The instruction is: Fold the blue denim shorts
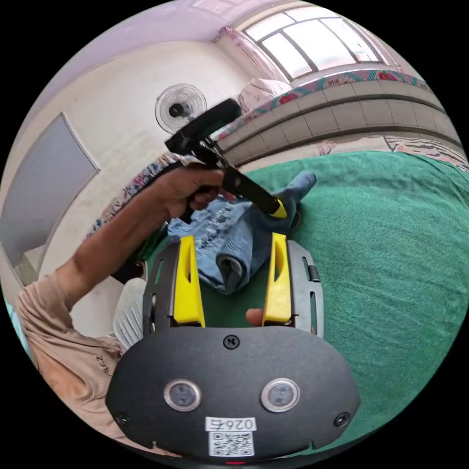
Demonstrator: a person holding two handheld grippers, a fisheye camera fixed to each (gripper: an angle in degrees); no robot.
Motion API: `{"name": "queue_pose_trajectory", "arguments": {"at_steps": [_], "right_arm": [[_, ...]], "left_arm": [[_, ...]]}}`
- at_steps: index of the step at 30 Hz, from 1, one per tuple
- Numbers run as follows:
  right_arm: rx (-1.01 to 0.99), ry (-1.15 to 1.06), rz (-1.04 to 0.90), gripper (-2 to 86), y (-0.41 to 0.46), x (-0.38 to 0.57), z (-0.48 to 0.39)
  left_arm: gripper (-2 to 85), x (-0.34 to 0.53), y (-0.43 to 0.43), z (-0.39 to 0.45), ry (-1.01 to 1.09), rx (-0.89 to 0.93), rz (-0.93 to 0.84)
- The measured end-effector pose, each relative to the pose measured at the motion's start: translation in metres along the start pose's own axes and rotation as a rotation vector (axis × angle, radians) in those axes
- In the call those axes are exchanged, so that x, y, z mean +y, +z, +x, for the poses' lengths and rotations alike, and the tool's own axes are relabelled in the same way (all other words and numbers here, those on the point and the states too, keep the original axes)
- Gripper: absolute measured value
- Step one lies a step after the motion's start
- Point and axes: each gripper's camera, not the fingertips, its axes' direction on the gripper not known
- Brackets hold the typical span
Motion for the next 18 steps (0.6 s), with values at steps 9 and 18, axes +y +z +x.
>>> {"name": "queue_pose_trajectory", "arguments": {"at_steps": [9, 18], "right_arm": [[0.281, -0.072, -0.131, 0.5, -0.012, -0.006, -0.036], [0.503, 0.026, 0.170, 0.4, -0.172, 0.057, -0.123]], "left_arm": [[1.3, 0.023, -0.002, 0.017, 0.014, 0.138, 0.171], [0.8, 0.032, 0.014, 0.130, 0.413, 0.448, 0.212]]}}
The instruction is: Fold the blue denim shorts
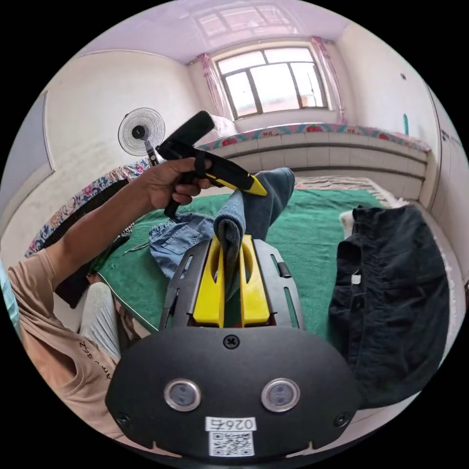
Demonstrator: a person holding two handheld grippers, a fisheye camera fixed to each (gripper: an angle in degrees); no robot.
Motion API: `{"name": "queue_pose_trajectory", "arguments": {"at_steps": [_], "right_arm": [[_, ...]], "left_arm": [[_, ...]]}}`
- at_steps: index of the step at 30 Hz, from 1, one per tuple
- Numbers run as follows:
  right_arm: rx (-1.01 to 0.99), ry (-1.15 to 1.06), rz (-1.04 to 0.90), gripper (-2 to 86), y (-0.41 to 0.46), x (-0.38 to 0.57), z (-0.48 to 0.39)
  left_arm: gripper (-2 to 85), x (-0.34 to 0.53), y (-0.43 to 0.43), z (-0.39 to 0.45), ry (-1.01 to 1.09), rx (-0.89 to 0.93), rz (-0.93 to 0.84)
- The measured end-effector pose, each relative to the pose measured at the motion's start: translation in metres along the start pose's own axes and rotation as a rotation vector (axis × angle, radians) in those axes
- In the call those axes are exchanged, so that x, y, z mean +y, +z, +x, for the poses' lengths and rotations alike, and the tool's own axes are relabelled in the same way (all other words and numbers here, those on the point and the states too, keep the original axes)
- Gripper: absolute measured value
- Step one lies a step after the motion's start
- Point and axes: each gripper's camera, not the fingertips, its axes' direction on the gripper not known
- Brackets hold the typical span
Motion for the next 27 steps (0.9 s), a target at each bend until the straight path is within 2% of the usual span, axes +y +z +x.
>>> {"name": "queue_pose_trajectory", "arguments": {"at_steps": [5, 8, 12, 14, 18, 20, 22, 24, 27], "right_arm": [[0.153, -0.251, -0.015, 0.5, 0.021, -0.048, -0.118], [0.094, -0.390, -0.053, 0.7, 0.065, -0.083, -0.181], [-0.048, -0.453, -0.095, 1.5, 0.143, -0.112, -0.246], [-0.119, -0.467, -0.207, 1.9, 0.211, -0.119, -0.278], [-0.181, -0.467, -0.473, 1.7, 0.298, -0.128, -0.302], [-0.215, -0.452, -0.572, 1.1, 0.325, -0.124, -0.299], [-0.257, -0.396, -0.566, 0.7, 0.325, -0.121, -0.286], [-0.299, -0.338, -0.551, -0.4, 0.318, -0.122, -0.268], [-0.324, -0.201, -0.424, -0.8, 0.306, -0.130, -0.234]], "left_arm": [[0.7, 0.090, -0.066, -0.034, 0.002, 0.058, 0.101], [0.7, 0.171, -0.116, -0.073, -0.050, 0.024, 0.168], [0.8, 0.280, -0.157, -0.137, -0.161, -0.015, 0.261], [1.0, 0.350, -0.160, -0.186, -0.270, -0.073, 0.275], [1.2, 0.440, -0.129, -0.271, -0.484, -0.071, 0.238], [1.4, 0.485, -0.110, -0.308, -0.517, 0.126, 0.363], [1.2, 0.507, -0.107, -0.315, -0.486, 0.224, 0.471], [0.0, 0.520, -0.111, -0.308, -0.469, 0.173, 0.484], [-0.8, 0.536, -0.130, -0.265, -0.337, 0.100, 0.577]]}}
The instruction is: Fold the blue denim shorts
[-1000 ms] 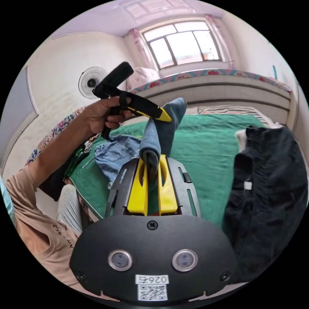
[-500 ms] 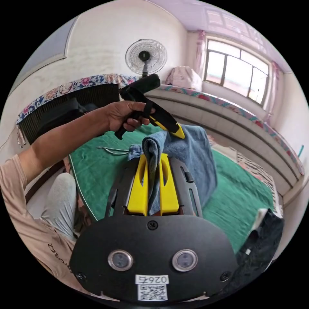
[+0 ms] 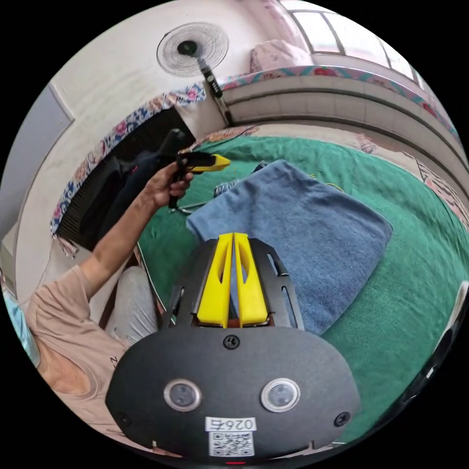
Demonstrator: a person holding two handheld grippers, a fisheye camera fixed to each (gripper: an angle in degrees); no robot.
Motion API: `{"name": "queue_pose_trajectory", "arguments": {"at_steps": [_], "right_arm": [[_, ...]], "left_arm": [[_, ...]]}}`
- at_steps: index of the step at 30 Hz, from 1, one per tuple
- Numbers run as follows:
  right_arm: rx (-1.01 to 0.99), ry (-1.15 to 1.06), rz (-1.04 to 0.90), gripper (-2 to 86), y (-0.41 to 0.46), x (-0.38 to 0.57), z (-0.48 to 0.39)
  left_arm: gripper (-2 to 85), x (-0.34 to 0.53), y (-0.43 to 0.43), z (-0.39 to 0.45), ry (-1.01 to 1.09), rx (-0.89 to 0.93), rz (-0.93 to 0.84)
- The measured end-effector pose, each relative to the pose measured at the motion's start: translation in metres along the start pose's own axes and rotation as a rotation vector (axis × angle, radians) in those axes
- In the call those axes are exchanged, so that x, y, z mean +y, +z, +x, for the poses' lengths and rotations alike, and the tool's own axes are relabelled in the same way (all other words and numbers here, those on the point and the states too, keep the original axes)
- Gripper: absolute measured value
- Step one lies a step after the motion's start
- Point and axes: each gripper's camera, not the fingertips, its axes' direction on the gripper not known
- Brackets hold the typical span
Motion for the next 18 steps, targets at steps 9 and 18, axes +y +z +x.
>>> {"name": "queue_pose_trajectory", "arguments": {"at_steps": [9, 18], "right_arm": [[0.018, -0.032, -0.329, -0.9, 0.123, -0.023, 0.012], [0.313, -0.140, -0.147, -1.0, 0.064, -0.011, 0.022]], "left_arm": [[-0.9, 0.070, 0.134, 0.059, 0.268, -0.535, -0.431], [-1.0, 0.131, 0.079, 0.095, 0.392, -0.502, -0.028]]}}
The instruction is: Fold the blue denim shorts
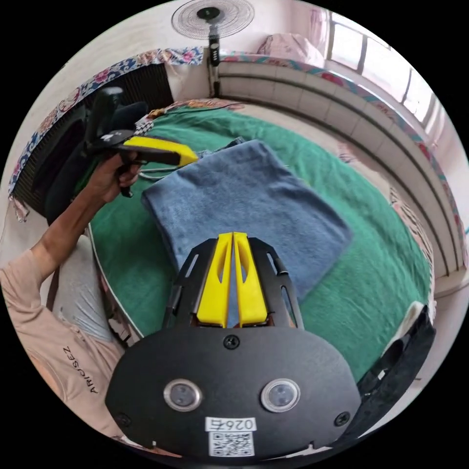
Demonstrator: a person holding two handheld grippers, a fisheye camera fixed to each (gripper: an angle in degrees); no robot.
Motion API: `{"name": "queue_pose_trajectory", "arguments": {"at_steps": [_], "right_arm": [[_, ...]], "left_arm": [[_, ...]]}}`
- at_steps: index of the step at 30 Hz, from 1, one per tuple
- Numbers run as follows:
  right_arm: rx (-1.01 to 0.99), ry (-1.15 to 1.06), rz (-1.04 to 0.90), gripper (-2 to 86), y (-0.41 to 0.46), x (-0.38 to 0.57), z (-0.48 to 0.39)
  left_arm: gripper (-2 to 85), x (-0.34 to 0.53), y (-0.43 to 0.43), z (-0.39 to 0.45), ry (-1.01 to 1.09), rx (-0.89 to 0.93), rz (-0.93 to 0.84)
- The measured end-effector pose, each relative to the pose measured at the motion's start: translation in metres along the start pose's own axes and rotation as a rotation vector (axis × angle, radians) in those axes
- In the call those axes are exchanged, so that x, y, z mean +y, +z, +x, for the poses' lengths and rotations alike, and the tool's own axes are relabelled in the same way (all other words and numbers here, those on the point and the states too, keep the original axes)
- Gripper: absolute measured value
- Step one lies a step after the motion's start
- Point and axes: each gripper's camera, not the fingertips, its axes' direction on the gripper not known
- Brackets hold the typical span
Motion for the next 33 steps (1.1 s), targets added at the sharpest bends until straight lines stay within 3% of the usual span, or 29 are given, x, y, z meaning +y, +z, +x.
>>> {"name": "queue_pose_trajectory", "arguments": {"at_steps": [3, 5, 7, 11, 16, 23, 33], "right_arm": [[0.116, 0.083, 0.040, -1.3, -0.006, 0.016, 0.037], [0.133, 0.148, -0.076, -1.4, 0.016, 0.027, 0.076], [0.058, 0.183, -0.233, -1.4, 0.047, 0.038, 0.109], [-0.272, 0.412, -0.085, -1.0, 0.052, 0.079, 0.181], [-0.432, 0.559, 0.025, 0.9, 0.057, 0.135, 0.235], [-0.649, 0.734, 0.102, 7.1, 0.089, 0.209, 0.294], [-0.888, 0.789, 0.167, 8.5, 0.137, 0.253, 0.320]], "left_arm": [[-0.9, 0.013, 0.044, -0.022, -0.023, -0.077, -0.208], [-0.9, 0.028, 0.036, -0.057, -0.180, 0.134, -0.112], [-0.9, 0.038, 0.026, -0.071, -0.270, 0.219, -0.046], [-0.7, 0.049, -0.014, -0.057, -0.228, 0.038, 0.114], [3.7, 0.068, -0.041, -0.075, -0.305, -0.207, 0.253], [14.5, 0.077, -0.009, -0.156, -0.482, 0.097, 0.154], [21.2, 0.005, 0.053, -0.196, -0.463, 0.234, -0.061]]}}
